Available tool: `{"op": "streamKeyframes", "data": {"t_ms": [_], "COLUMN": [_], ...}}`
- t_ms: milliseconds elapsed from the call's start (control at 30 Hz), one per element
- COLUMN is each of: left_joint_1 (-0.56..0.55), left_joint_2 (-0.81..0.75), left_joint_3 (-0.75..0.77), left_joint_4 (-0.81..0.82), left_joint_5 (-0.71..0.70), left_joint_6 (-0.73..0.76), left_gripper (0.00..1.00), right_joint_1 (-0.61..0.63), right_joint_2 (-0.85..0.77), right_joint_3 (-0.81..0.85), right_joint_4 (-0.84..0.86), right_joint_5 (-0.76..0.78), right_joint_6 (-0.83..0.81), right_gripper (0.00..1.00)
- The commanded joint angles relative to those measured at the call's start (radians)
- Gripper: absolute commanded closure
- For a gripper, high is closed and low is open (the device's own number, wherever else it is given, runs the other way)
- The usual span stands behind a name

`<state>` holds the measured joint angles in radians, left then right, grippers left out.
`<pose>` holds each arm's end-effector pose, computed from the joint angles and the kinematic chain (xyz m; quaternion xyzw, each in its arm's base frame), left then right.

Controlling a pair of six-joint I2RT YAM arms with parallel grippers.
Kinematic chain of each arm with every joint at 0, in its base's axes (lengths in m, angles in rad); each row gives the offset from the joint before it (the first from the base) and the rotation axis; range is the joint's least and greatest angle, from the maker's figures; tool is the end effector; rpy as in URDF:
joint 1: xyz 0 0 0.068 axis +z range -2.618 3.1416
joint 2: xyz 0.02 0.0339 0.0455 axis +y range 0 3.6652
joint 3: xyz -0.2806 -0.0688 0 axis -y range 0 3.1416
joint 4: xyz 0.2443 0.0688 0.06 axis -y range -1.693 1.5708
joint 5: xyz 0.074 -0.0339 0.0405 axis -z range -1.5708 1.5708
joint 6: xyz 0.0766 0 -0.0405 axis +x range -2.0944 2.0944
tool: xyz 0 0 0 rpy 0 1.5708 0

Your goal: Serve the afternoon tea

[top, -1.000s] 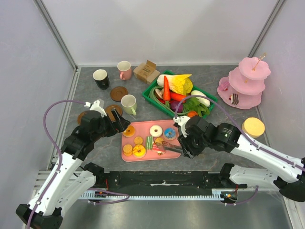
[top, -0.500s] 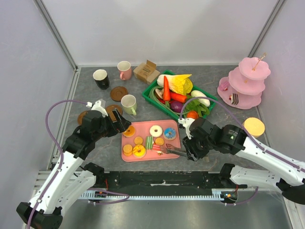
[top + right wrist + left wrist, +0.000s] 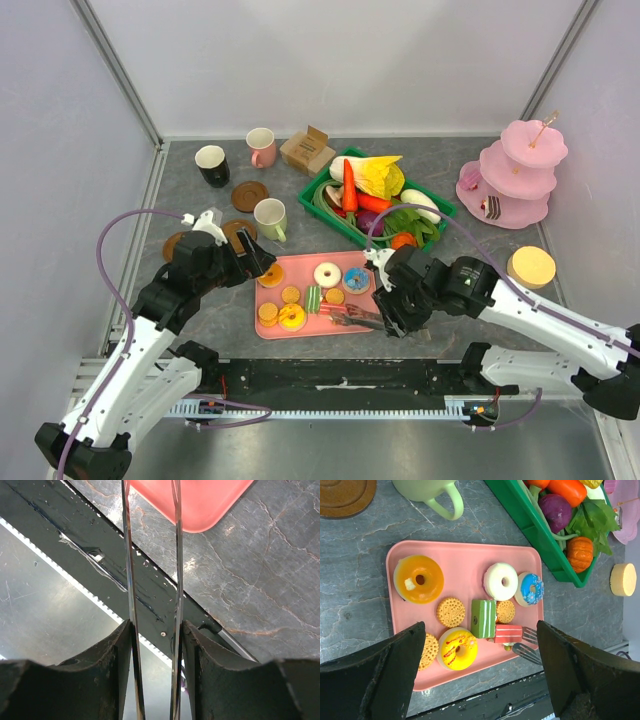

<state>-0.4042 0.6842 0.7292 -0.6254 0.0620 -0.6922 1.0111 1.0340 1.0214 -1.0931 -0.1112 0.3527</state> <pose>0.1542 -0.0711 0.2793 -0.1116 0.8725 -0.2708 0.3912 0.0931 0.1646 0.2774 -0.3262 0.9153 0.1870 0.1446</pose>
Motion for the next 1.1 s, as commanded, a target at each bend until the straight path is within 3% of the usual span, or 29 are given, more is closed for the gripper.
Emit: {"op": "streamKeyframes", "data": {"t_ms": [0, 333, 633, 833, 933, 1067], "left_joint_1": [0.002, 0.004, 0.002, 0.004, 0.004, 0.002], "left_joint_2": [0.002, 0.000, 0.000, 0.000, -0.002, -0.002], "left_joint_3": [-0.007, -0.005, -0.007, -0.005, -0.007, -0.008], "left_joint_4": [0.043, 0.049, 0.050, 0.050, 0.050, 0.050], "left_joint_5": [0.018, 0.021, 0.021, 0.021, 0.021, 0.019], "left_joint_6": [-0.015, -0.009, -0.009, -0.010, -0.010, -0.013], "left_gripper": [0.02, 0.02, 0.02, 0.02, 0.02, 0.02], "right_joint_1": [0.006, 0.006, 0.006, 0.006, 0.006, 0.006], "right_joint_2": [0.014, 0.054, 0.032, -0.012, -0.035, -0.063], "right_joint_3": [-0.006, -0.004, 0.023, 0.045, 0.054, 0.057], "right_joint_4": [0.027, 0.025, 0.012, -0.004, -0.010, -0.010], "right_joint_5": [-0.001, 0.045, 0.068, 0.105, 0.105, 0.127], "right_joint_6": [0.026, 0.061, 0.088, 0.120, 0.132, 0.137], "right_gripper": [0.50, 0.55, 0.74, 0.94, 1.00, 1.00]}}
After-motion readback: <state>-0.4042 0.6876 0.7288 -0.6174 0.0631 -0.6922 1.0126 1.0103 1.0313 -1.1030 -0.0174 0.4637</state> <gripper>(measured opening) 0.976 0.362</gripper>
